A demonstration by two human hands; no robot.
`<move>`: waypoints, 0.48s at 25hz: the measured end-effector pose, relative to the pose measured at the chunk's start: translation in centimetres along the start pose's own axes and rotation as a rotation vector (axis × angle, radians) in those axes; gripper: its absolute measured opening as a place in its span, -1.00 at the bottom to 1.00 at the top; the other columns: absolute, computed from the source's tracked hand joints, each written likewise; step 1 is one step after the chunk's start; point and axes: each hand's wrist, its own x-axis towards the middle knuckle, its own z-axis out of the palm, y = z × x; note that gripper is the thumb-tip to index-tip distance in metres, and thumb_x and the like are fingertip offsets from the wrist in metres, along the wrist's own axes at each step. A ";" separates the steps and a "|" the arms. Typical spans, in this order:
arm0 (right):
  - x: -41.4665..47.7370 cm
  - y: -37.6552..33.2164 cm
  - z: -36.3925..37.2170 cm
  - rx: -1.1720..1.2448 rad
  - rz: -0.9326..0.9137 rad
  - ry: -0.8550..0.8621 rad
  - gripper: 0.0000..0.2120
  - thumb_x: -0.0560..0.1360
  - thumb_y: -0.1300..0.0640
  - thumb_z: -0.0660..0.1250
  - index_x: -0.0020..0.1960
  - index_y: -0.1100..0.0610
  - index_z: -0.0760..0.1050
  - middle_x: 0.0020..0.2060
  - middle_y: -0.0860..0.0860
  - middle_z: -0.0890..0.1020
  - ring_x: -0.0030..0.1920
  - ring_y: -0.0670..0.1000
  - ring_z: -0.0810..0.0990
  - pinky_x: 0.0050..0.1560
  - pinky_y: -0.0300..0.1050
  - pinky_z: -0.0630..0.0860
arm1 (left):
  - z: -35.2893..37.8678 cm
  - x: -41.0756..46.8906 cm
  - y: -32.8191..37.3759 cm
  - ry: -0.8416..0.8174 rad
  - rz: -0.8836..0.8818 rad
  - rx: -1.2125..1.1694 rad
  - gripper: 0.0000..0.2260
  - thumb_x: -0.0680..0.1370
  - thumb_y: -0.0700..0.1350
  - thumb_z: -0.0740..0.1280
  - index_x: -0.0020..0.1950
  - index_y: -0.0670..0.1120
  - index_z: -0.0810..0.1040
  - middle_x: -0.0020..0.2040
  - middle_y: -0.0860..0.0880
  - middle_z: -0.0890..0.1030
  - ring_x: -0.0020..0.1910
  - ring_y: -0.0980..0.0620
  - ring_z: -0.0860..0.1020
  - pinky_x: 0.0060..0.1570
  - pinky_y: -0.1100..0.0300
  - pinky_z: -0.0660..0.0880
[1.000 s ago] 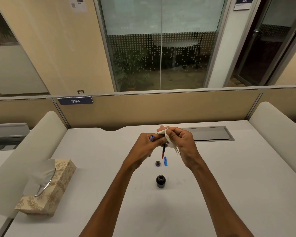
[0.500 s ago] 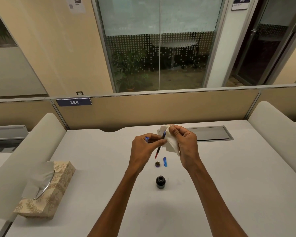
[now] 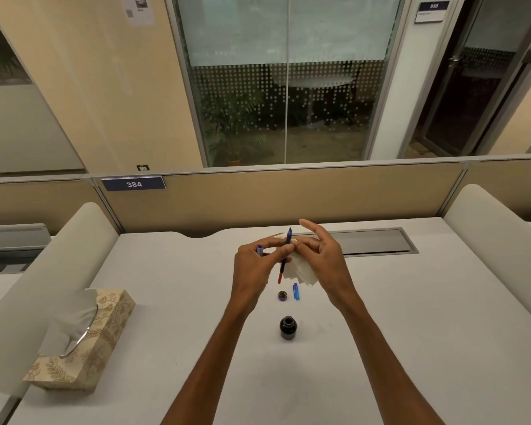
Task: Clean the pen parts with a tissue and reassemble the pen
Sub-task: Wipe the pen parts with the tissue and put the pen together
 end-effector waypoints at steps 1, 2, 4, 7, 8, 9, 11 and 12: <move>-0.1 -0.1 -0.1 0.049 0.021 -0.028 -0.55 0.54 0.01 0.36 0.40 -0.05 0.37 0.03 -0.07 0.70 0.03 -0.03 0.66 -0.01 -0.20 0.61 | 0.0 0.0 0.1 0.026 -0.004 -0.002 -0.75 0.46 -0.01 0.52 0.10 -0.04 0.72 0.10 0.06 0.71 -0.07 0.17 0.69 -0.30 0.39 0.53; -0.3 -0.2 -0.3 0.105 0.037 -0.058 -0.59 0.55 0.02 0.36 0.37 -0.06 0.40 0.03 -0.10 0.70 0.02 -0.06 0.67 -0.04 -0.24 0.61 | -0.1 0.0 0.1 0.053 -0.015 -0.005 -0.75 0.46 -0.02 0.51 0.11 -0.05 0.72 0.06 0.05 0.72 -0.10 0.17 0.69 -0.36 0.41 0.50; -0.3 -0.2 -0.5 0.174 0.061 -0.096 -0.69 0.56 0.04 0.34 0.30 -0.05 0.48 0.06 -0.13 0.67 0.04 -0.10 0.65 -0.05 -0.25 0.61 | -0.3 0.1 0.2 0.074 -0.038 -0.018 -0.74 0.46 -0.02 0.51 0.12 -0.05 0.71 0.02 0.03 0.73 -0.06 0.10 0.70 -0.38 0.39 0.48; 0.1 -0.2 -1.1 0.148 0.082 -0.149 -0.70 0.55 0.06 0.35 0.28 0.01 0.53 0.11 -0.07 0.66 0.10 -0.04 0.65 0.02 -0.20 0.62 | -0.5 0.1 0.4 0.049 -0.035 -0.022 -0.77 0.48 -0.03 0.50 0.11 -0.05 0.71 -0.01 0.03 0.73 -0.04 0.09 0.69 -0.28 0.28 0.58; 0.2 -0.5 -1.4 0.145 0.087 -0.173 -0.70 0.53 0.08 0.37 0.26 0.04 0.55 0.08 -0.07 0.68 0.07 -0.05 0.67 -0.02 -0.23 0.62 | -0.6 0.0 0.6 0.038 -0.030 -0.014 -0.80 0.48 -0.03 0.50 0.09 -0.02 0.71 -0.04 0.05 0.73 -0.07 0.13 0.69 -0.31 0.28 0.56; 0.3 -0.7 -1.7 0.134 0.089 -0.191 -0.71 0.52 0.10 0.39 0.24 0.05 0.57 0.06 -0.07 0.69 0.04 -0.06 0.68 -0.09 -0.27 0.60 | -0.7 -0.2 0.8 0.028 -0.024 -0.006 -0.82 0.48 -0.03 0.49 0.06 0.01 0.71 -0.06 0.07 0.73 -0.11 0.17 0.69 -0.36 0.29 0.53; 0.4 -1.3 -2.3 0.101 0.088 -0.219 -0.73 0.51 0.11 0.41 0.21 0.08 0.60 0.04 -0.05 0.71 0.00 -0.07 0.67 -0.20 -0.30 0.56 | -0.7 -0.3 1.1 0.011 -0.019 -0.004 -0.86 0.49 -0.03 0.49 0.04 0.04 0.70 -0.08 0.09 0.73 -0.17 0.24 0.67 -0.44 0.33 0.48; 0.5 -1.5 -2.6 0.097 0.090 -0.233 -0.72 0.51 0.11 0.42 0.22 0.08 0.60 0.03 -0.02 0.72 0.00 -0.07 0.68 -0.22 -0.30 0.54 | -0.7 -0.4 1.1 0.010 -0.024 -0.008 -0.86 0.49 -0.03 0.48 0.04 0.03 0.70 -0.08 0.07 0.73 -0.22 0.26 0.66 -0.46 0.35 0.45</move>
